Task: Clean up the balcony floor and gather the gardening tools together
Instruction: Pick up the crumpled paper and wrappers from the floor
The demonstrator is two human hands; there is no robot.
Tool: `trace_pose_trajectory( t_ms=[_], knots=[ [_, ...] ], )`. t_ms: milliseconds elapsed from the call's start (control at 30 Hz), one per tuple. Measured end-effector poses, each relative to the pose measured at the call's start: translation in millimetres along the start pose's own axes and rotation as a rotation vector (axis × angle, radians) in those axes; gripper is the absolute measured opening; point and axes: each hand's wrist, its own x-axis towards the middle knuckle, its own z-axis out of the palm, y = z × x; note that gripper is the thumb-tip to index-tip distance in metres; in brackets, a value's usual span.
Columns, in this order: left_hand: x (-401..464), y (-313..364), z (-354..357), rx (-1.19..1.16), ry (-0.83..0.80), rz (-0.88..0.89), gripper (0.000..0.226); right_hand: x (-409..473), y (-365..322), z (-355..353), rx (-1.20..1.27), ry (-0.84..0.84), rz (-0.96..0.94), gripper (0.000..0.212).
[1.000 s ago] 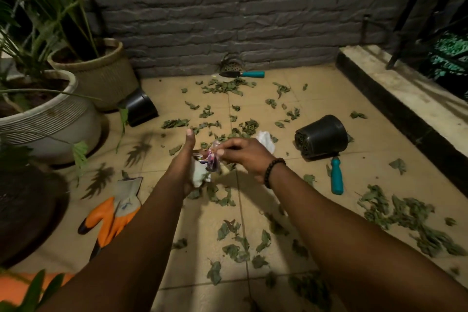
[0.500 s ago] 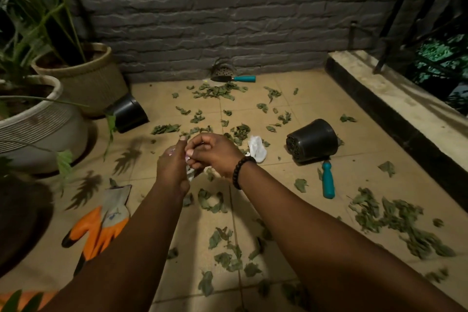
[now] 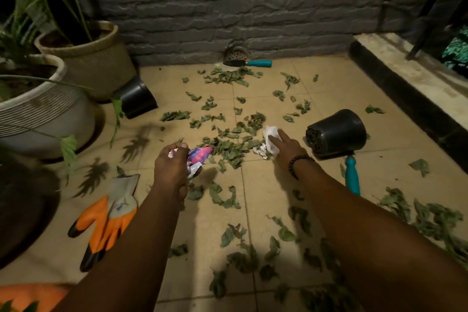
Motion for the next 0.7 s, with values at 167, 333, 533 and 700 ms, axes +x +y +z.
trace_pose_trajectory(
  t_ms=[167,333,533,700],
  knots=[
    [5.1,-6.2,-5.3,0.020,0.053,-0.028,0.012,-6.3,-0.7,17.6,0.072,0.077,0.218,0.042],
    [2.2,-7.7,-4.6,-0.009,0.079,-0.044,0.009,-20.9,3.0,11.1,0.102,0.167,0.219,0.034],
    [2.9,-4.8,-13.2,0.021,0.066,-0.030,0.007,-28.2,-32.1,-8.3,0.294,0.383,-0.075,0.011],
    [3.6,-2.3,-23.9,0.080,0.063,-0.021,0.020,-5.5,-49.2,18.9,0.076,-0.028,-0.048,0.055]
  ],
)
